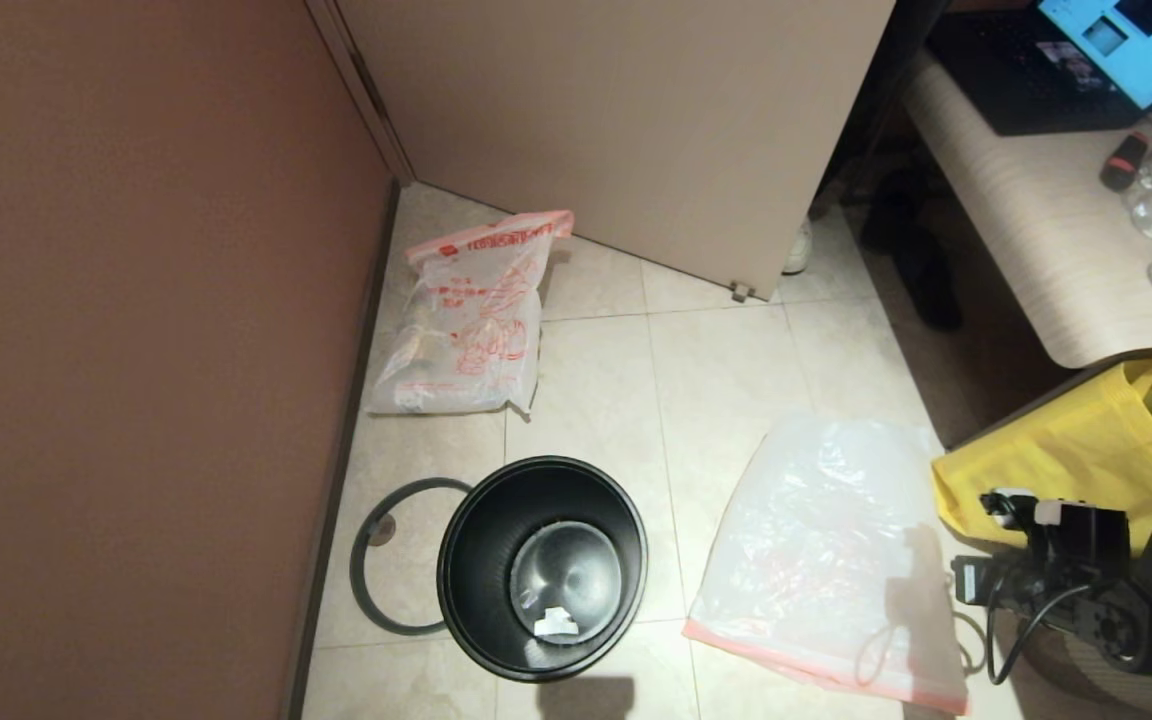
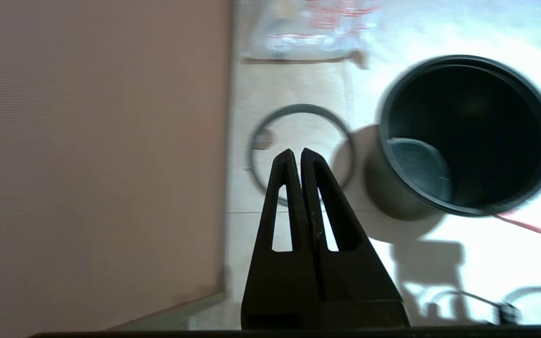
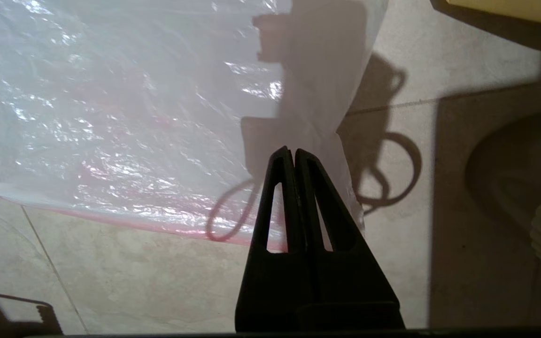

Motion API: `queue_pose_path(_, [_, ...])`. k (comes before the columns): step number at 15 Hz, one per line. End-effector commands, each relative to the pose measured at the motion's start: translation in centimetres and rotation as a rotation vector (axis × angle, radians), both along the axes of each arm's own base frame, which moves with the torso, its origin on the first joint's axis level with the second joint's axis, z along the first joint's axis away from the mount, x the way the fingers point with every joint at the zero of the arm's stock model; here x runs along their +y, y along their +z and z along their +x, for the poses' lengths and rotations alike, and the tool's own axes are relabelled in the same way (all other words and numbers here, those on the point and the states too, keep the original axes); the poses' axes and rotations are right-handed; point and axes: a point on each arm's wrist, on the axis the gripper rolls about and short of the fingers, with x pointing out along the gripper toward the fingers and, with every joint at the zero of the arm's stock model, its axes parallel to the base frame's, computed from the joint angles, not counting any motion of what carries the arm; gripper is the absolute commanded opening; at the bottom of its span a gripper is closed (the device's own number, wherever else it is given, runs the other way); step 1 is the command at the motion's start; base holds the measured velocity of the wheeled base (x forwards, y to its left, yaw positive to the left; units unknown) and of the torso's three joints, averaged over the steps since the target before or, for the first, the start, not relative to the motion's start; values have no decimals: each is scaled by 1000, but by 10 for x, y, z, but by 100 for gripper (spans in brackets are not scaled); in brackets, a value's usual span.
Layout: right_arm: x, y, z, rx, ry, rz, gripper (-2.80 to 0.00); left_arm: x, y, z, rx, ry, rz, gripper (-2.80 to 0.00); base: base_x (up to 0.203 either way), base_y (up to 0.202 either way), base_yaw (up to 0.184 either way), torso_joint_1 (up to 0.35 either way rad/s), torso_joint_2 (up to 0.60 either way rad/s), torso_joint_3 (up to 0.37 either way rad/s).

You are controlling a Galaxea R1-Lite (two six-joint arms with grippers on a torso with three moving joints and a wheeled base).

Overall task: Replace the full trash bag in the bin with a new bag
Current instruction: Pick up a new trash bag

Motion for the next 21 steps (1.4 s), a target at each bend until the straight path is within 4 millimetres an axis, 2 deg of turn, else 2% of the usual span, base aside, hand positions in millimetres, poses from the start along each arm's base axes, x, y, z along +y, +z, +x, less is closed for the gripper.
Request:
queue_pose_path(1, [-7, -8, 1, 20, -5, -12, -280, -2, -5, 1, 8, -71, -11, -280, 0, 0, 0, 0, 0, 0])
queue_pose_path(2, [-12, -11, 2, 29, -1, -29, -280, -2, -9, 2, 23, -108, -16, -280, 0, 0, 0, 0, 0, 0])
queue_pose_path(4, [-35, -18, 5, 55, 17, -84, -280, -3, -12, 3, 39, -140, -14, -280, 0, 0, 0, 0, 0, 0])
queue_pose_path(7, [-56, -20, 14, 80, 94, -62, -280, -3, -13, 3, 41, -148, -14, -280, 0, 0, 0, 0, 0, 0])
queue_pose_path(9, [-63, -21, 23, 67, 146, -15, -280, -3, -13, 3, 41, -149, -14, -280, 0, 0, 0, 0, 0, 0])
queue_pose_path(12, [-62, -24, 23, 67, 170, 11, -280, -3, -12, 3, 41, -149, -13, -280, 0, 0, 0, 0, 0, 0])
queue_pose_path(13, [-62, -25, 23, 85, 172, 18, 0, -3, -13, 3, 42, -149, -13, -280, 0, 0, 0, 0, 0, 0])
queue_pose_path(18, [-67, -21, 48, 164, 200, 37, 0, -4, -13, 3, 43, -157, -6, -280, 0, 0, 0, 0, 0, 0])
queue_pose_path(21, [-65, -35, 60, 203, 210, 47, 0, -4, -13, 3, 43, -159, -6, -280, 0, 0, 0, 0, 0, 0])
